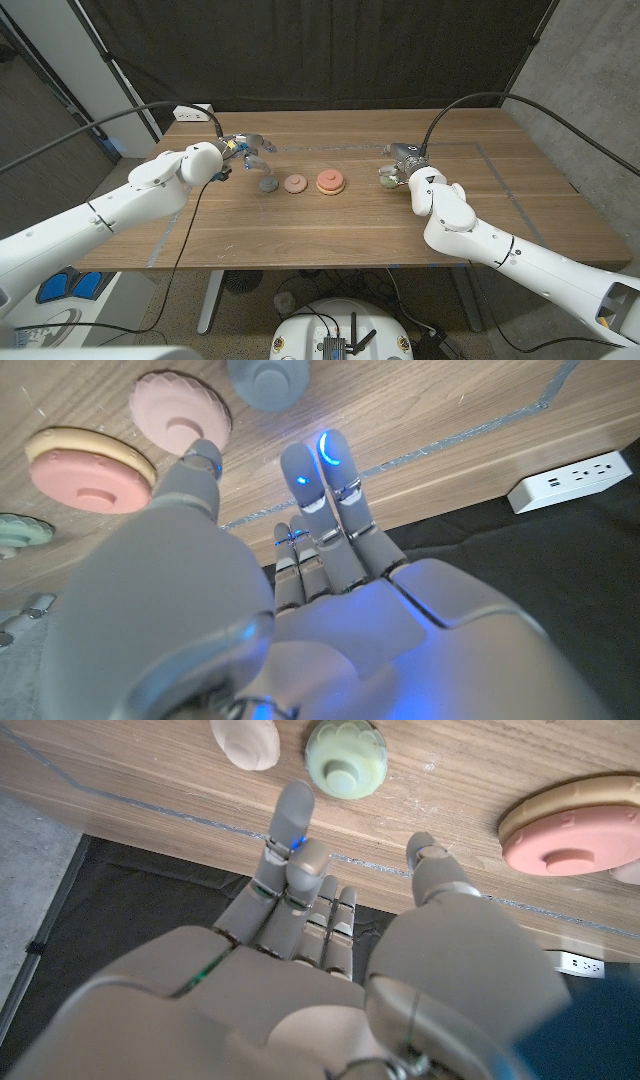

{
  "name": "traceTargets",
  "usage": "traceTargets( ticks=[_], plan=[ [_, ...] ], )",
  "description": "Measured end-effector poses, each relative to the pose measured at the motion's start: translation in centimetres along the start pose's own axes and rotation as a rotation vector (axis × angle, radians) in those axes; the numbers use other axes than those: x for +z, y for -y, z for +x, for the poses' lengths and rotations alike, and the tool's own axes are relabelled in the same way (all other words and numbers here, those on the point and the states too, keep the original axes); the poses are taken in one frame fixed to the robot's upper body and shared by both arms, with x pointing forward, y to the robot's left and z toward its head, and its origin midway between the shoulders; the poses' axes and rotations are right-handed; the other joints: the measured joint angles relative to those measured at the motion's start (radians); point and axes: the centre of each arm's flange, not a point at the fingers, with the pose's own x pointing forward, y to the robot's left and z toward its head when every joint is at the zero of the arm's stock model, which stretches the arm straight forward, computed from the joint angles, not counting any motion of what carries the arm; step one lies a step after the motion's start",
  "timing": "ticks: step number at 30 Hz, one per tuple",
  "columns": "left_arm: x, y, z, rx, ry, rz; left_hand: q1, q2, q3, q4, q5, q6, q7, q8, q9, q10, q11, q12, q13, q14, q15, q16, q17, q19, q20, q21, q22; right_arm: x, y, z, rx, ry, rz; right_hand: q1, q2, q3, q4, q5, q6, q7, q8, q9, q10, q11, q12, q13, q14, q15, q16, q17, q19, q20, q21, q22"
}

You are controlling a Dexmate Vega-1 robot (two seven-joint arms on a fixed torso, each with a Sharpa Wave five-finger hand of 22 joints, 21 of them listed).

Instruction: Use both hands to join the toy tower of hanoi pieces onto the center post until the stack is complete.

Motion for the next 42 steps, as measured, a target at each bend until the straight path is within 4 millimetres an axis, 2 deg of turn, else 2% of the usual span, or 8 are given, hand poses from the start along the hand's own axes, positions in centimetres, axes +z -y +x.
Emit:
traceTargets(
  ticks=[10,14,42],
  plan=[
    [0.7,0.0,0.8,-0.055,0.039,0.022,0.005,-0.005,-0.009,0.009,-0.007,-0.053,0.012,-0.005,0.000,-0.044,0.023,-0.011,-0.003,0.000,0.000,0.008,-0.002,0.000,0.000,0.008,0.000,0.1,0.3,-0.1,-0.004,0.001,-0.004,0.000,0.000,0.000,0.000,0.000,0.000,0.000,0.000,0.000,0.002,-0.002,0.000,0.000,0.000,0.000,0.000,0.003,0.000,0.000,0.000,0.000],
    [1.1,0.0,1.2,-0.076,0.052,0.031,0.000,-0.010,-0.015,0.007,-0.007,-0.067,0.019,-0.009,-0.003,-0.057,0.025,-0.011,-0.003,0.000,0.000,0.008,-0.006,0.000,0.000,0.008,0.000,0.2,0.3,-0.1,-0.004,0.002,-0.006,0.000,0.000,0.000,0.000,0.000,0.000,0.000,0.000,0.000,0.002,-0.002,0.000,0.000,0.000,0.000,0.000,0.003,0.000,0.000,0.000,0.000],
    [2.9,1.2,3.7,-0.111,0.108,0.101,0.004,-0.014,-0.019,0.011,-0.012,-0.069,0.017,-0.004,-0.004,-0.062,0.030,-0.007,-0.008,0.000,0.000,0.008,-0.012,-0.003,0.004,0.016,0.000,0.3,0.3,-0.2,0.003,-0.008,-0.007,0.000,0.000,0.003,0.003,0.000,0.000,0.000,0.000,0.000,0.002,-0.002,0.000,0.009,0.000,0.000,0.000,0.003,0.000,0.000,-0.005,0.000]
  ],
)
